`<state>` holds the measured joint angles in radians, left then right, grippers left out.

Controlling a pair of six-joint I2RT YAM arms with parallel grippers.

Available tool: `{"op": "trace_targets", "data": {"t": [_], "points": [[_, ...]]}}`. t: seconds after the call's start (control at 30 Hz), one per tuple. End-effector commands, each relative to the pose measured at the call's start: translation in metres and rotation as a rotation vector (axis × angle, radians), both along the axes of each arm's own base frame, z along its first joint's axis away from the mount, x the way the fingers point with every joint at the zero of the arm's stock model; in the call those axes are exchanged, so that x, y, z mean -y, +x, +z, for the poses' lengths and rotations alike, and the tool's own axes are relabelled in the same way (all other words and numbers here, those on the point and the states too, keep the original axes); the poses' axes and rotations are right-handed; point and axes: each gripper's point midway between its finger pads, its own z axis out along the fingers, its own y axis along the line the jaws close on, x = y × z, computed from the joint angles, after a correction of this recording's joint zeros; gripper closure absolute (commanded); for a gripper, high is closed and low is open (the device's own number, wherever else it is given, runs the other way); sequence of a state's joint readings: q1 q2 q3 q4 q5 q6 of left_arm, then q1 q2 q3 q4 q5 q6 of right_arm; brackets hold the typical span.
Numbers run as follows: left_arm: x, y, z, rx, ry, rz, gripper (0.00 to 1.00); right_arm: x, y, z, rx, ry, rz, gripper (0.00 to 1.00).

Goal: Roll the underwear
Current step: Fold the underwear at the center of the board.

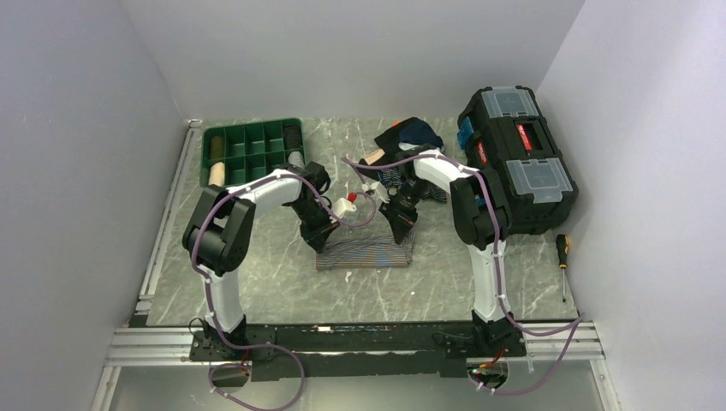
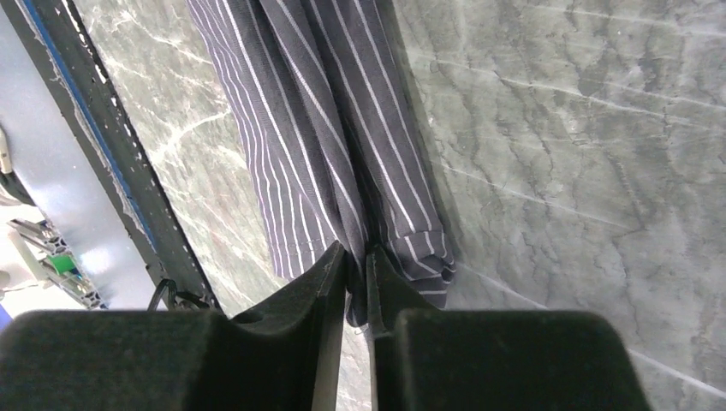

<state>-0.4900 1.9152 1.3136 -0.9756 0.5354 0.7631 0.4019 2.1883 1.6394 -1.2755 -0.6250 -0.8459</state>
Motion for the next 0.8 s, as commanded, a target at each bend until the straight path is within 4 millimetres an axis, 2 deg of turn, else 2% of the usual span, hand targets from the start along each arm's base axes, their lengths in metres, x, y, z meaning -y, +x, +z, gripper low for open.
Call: {"op": "trace_targets", "data": {"t": [0.0,0.2,0.5,0.77], "points": [[-0.002,0.007,-0.004,0.003,0.027,0.035,1.00,-0.003,0.015,0.009,0.056,0.015,-0.009,0.80],[-0.004,0.011,-0.008,0.008,0.055,0.063,1.00,-0.006,0.029,0.018,0.105,0.038,-0.060,0.66],[-0.006,0.020,-0.008,0.032,0.070,0.141,0.97,-0.002,0.042,0.043,0.157,0.100,-0.129,0.49],[-0.011,0.030,-0.006,0.078,0.099,0.212,0.91,0.002,0.047,0.074,0.227,0.177,-0.172,0.44]]}}
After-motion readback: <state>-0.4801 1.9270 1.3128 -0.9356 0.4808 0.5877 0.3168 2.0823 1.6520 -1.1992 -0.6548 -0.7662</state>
